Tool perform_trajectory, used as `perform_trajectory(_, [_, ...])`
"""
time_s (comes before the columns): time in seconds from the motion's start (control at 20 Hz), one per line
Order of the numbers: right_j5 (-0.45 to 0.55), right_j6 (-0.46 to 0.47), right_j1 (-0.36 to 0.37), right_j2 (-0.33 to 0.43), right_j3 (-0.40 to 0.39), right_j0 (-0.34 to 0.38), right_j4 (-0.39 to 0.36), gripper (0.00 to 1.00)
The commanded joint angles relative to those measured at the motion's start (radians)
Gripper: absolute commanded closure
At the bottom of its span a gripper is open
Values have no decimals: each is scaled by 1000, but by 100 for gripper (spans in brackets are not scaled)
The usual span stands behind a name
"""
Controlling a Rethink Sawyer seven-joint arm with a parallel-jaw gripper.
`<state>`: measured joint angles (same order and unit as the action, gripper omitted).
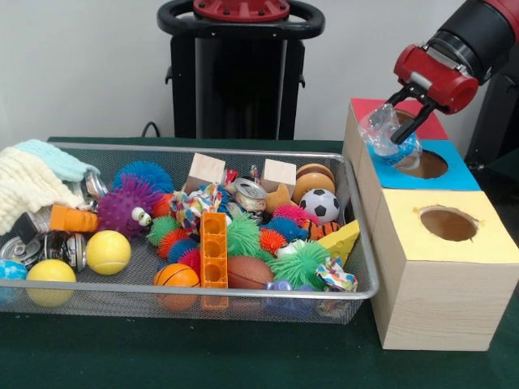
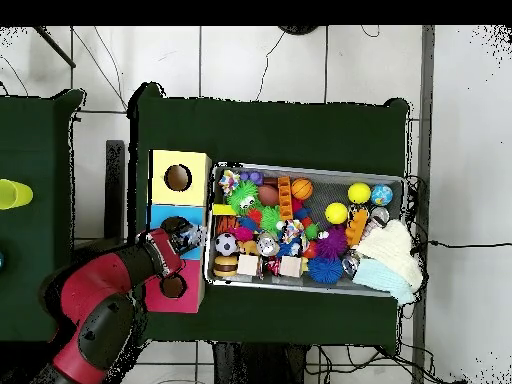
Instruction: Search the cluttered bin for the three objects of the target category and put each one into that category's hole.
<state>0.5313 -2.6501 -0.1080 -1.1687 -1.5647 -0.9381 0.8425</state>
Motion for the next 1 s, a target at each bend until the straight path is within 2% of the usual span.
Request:
perform_trajectory(0.05, [-32,-298,-54,114,122,19,41,100])
perform_trajectory(0.45, [-43,-328,-84,114,127,8,58,100])
perform_trajectory(0.8, [-30,-301,-55,126,112,-4,59,100])
perform_trajectory(1.0, [-30,-314,-75,122,125,-9,63,100])
